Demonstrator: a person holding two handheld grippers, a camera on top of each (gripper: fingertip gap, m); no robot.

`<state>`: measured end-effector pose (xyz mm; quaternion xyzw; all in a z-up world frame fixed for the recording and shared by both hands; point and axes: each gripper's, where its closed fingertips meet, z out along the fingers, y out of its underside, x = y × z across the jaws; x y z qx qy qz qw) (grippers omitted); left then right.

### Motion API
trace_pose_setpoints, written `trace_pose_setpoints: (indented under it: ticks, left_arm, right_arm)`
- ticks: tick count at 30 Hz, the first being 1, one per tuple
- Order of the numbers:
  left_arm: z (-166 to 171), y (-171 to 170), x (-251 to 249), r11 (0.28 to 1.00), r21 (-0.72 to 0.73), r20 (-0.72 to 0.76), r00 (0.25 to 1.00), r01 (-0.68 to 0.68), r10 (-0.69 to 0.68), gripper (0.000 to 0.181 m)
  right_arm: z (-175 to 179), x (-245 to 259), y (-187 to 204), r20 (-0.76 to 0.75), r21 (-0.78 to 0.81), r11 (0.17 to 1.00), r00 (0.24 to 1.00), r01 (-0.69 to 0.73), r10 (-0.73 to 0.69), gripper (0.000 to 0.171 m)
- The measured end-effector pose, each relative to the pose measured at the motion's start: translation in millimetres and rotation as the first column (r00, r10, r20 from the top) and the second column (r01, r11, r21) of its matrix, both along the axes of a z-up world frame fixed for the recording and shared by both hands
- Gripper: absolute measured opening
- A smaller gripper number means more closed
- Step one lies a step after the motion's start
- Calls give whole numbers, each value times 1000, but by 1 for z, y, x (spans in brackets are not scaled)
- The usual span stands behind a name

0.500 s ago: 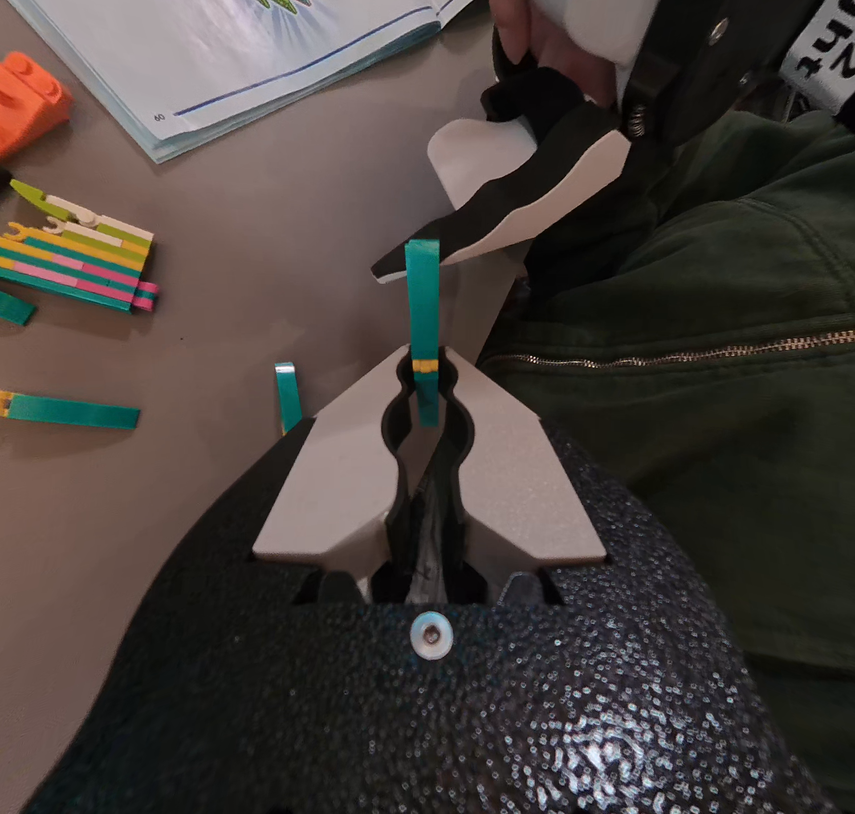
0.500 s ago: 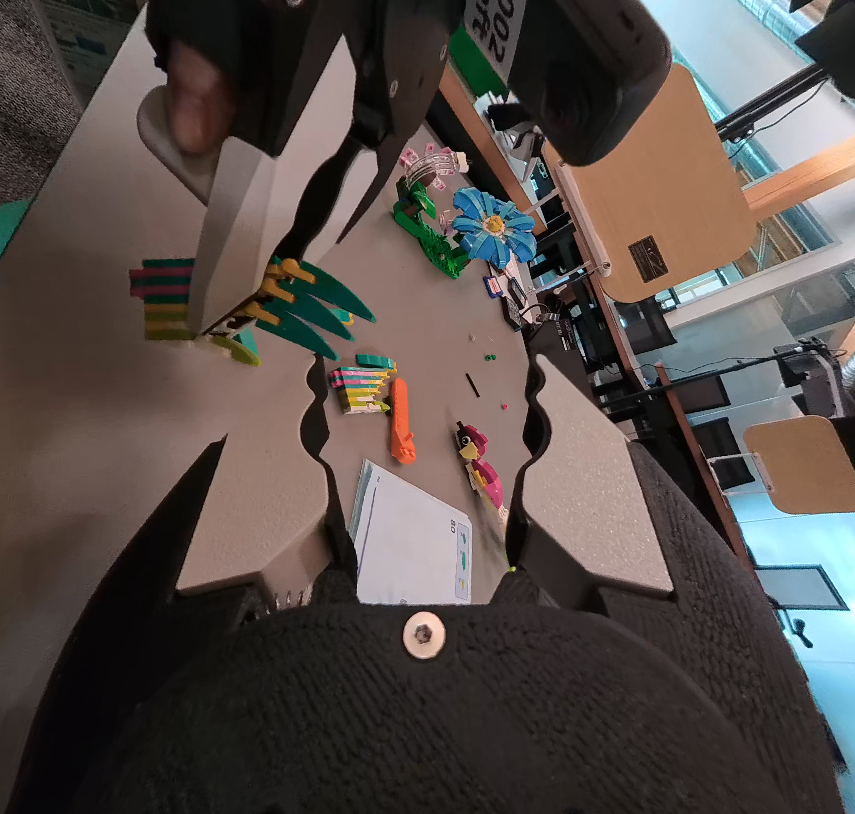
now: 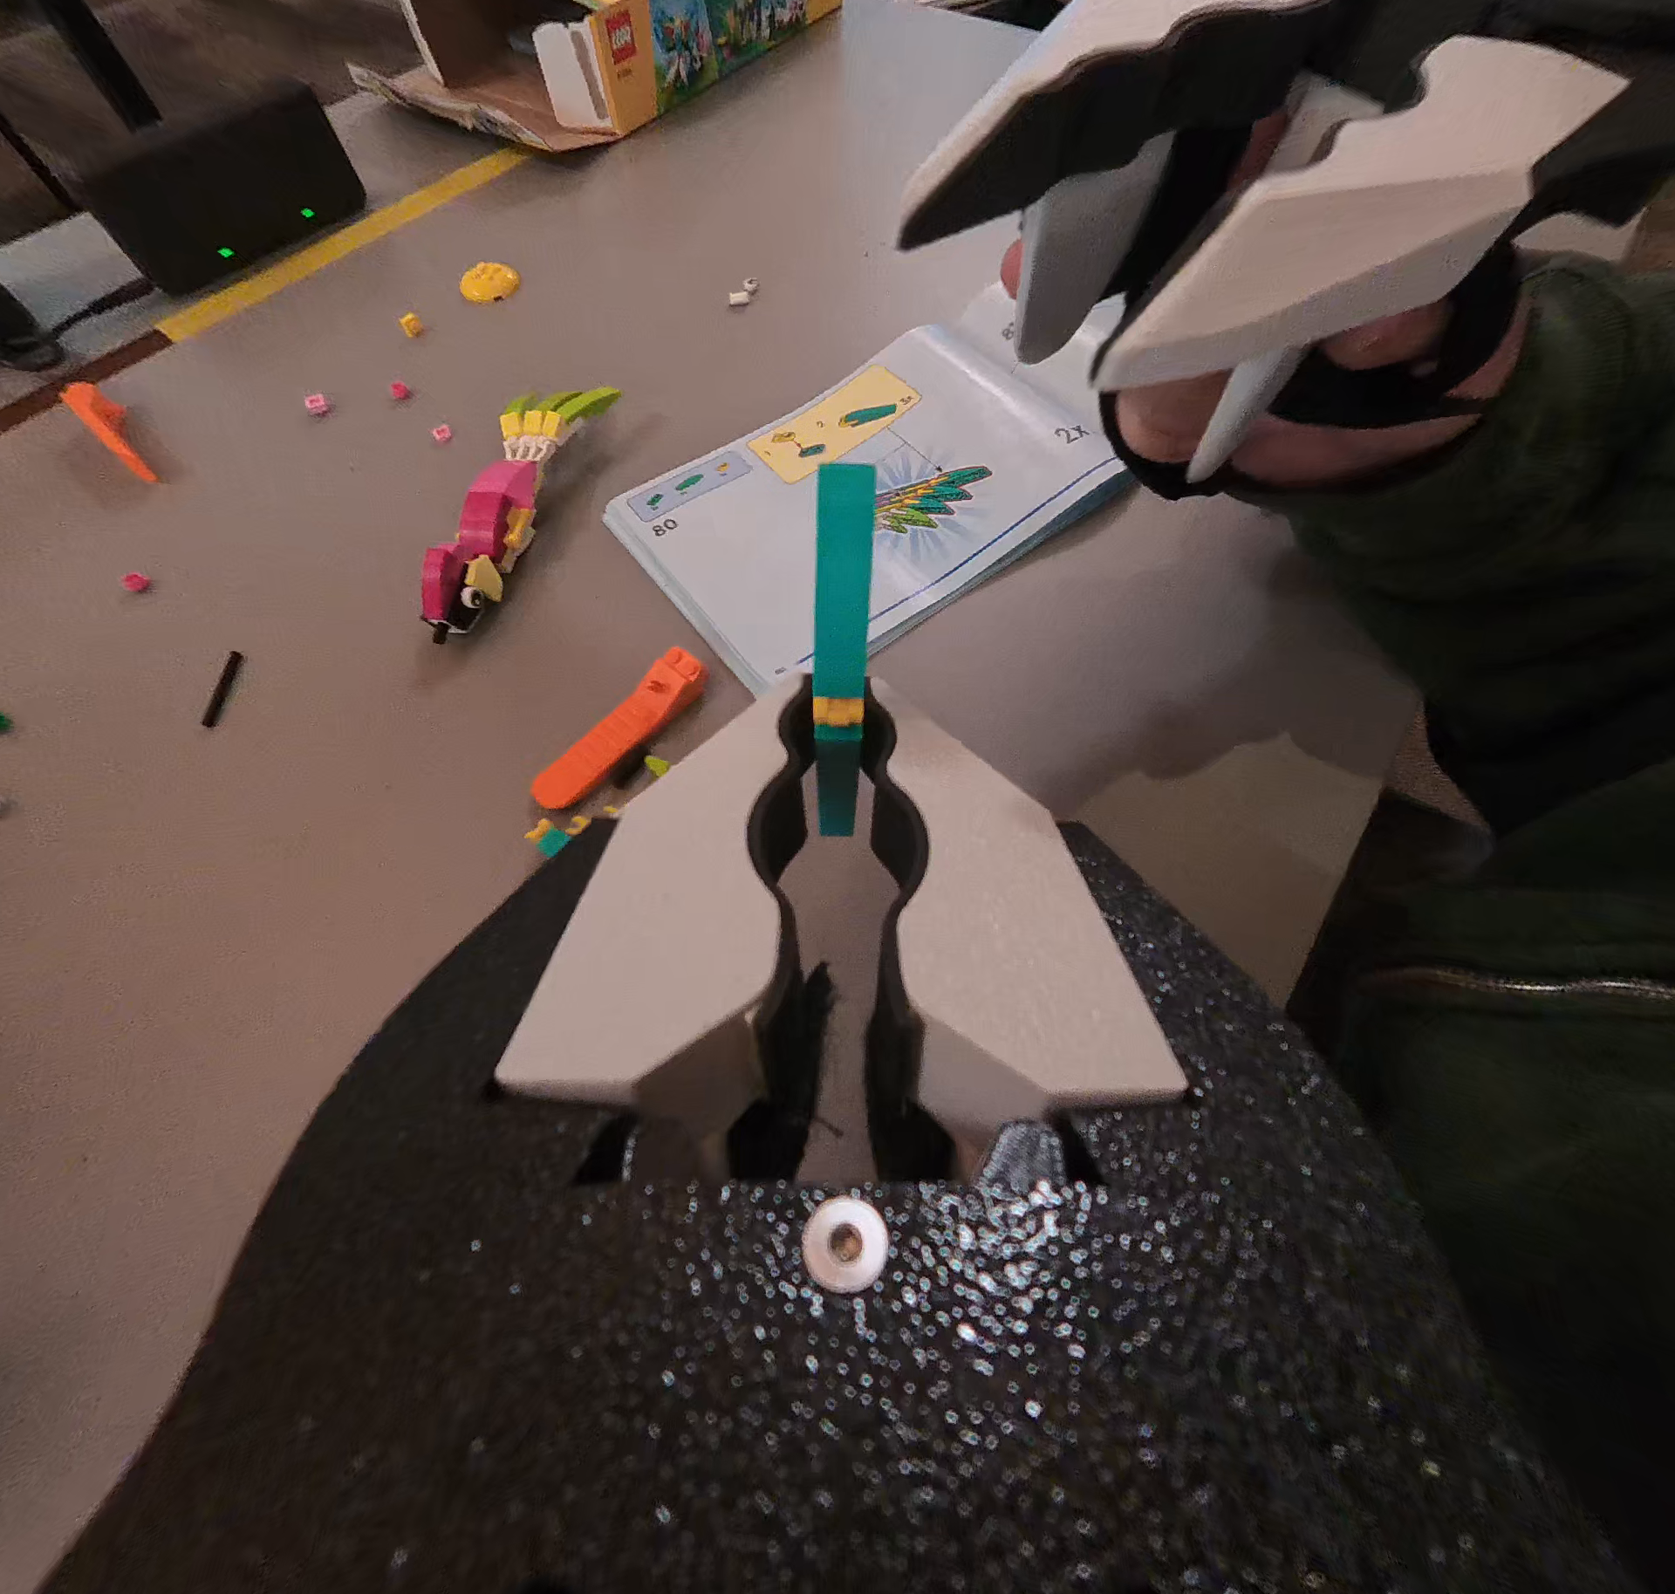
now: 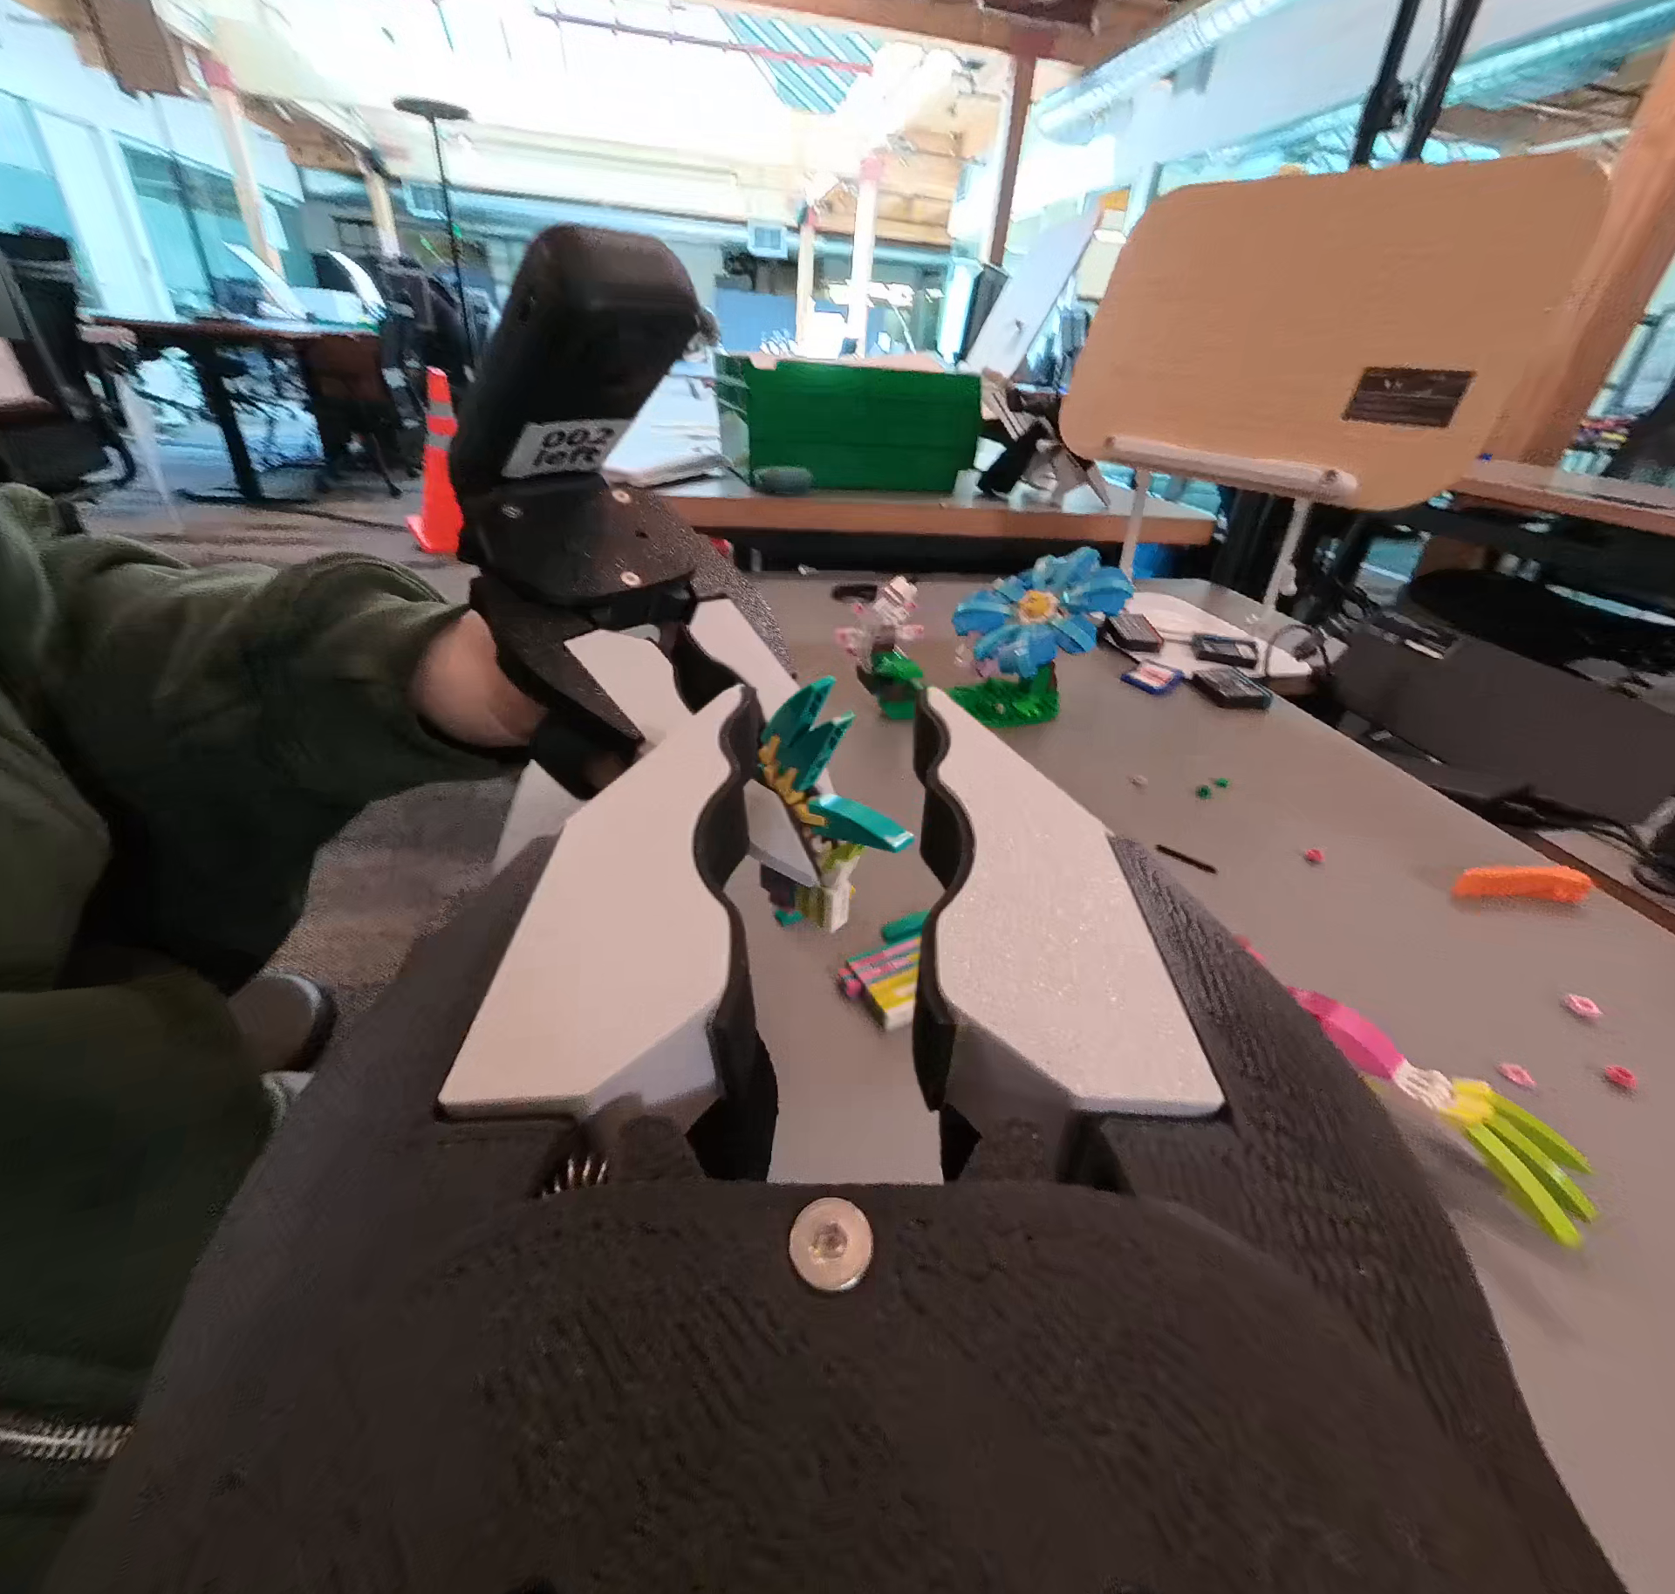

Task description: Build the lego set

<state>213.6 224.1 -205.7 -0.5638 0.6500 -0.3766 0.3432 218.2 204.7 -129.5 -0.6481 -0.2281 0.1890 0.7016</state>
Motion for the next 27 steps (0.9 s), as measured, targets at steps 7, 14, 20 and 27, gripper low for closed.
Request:
trace_pose_setpoints:
  ticks: [7, 14, 20, 27]
  left_arm:
    - [11, -8, 5, 952, -290, 118, 991, 101, -69, 6]
    - [22, -25, -3, 877, -415, 188, 966, 243, -178, 6]
    - [22, -37, -4, 861, -415, 185, 954, 293, -235, 6]
    - [8, -41, -7, 890, -354, 92, 958, 286, -271, 6]
  right_arm:
    - [-12, 15, 11, -42, -73, 997, 998, 39, -42, 36]
    - [-16, 3, 1, -163, -155, 970, 974, -185, 160, 38]
    - [-21, -8, -2, -266, -200, 928, 929, -316, 259, 25]
    - [-35, -18, -6, -174, -265, 901, 936, -345, 307, 7]
